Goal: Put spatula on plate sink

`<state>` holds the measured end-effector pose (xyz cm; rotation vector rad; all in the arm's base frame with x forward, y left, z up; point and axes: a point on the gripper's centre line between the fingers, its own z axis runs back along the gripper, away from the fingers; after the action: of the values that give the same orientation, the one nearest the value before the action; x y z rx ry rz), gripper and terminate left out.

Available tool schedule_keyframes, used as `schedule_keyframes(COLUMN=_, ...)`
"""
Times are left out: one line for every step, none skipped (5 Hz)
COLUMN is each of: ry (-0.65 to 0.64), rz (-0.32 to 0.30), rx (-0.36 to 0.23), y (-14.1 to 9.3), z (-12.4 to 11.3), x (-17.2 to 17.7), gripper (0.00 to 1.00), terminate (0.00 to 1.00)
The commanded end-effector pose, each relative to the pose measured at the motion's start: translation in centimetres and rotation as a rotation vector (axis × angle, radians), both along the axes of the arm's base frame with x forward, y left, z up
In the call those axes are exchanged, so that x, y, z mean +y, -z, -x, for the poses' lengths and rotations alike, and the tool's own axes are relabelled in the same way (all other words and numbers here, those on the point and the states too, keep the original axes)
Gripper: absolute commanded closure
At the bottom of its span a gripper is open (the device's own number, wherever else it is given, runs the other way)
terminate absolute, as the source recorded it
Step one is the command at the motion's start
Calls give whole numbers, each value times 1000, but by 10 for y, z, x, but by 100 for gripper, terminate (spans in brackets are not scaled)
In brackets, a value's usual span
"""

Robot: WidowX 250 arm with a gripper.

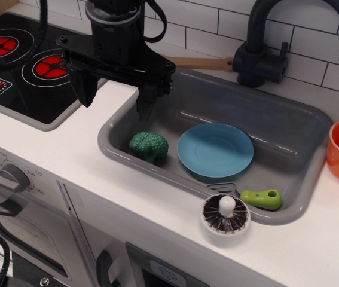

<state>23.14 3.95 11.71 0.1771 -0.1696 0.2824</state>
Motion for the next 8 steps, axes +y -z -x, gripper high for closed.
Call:
schedule_keyframes(ry=0, rz=0, rx=0, y=0, z=0, x=0, gripper=0, terminate=0)
schedule_keyframes(ry=195, rz=2, rx=81, y=3, z=-14, x=-13, gripper=0, terminate=0)
schedule_keyframes(ry=444, rz=-26, rx=64, y=5, z=-28, x=-25, gripper=0, terminate=0)
schedule_keyframes(ry=694, rz=-45, rx=29, y=14, z=-37, x=-43, gripper=0, terminate=0)
schedule_keyframes(ry=944, rz=6, rx=30, y=23, z=-43, x=-63, gripper=0, terminate=0)
schedule_keyframes(ry=1192, rz=100, rx=61, y=32, z=-50, x=-75, gripper=0, terminate=0)
schedule_keyframes(ry=1442, rz=100, rx=70, y=37, z=-50, x=-92, gripper=0, terminate=0)
schedule_keyframes(ry=1556, rz=101, rx=61, y=45, z=-53, x=-108, gripper=0, terminate=0)
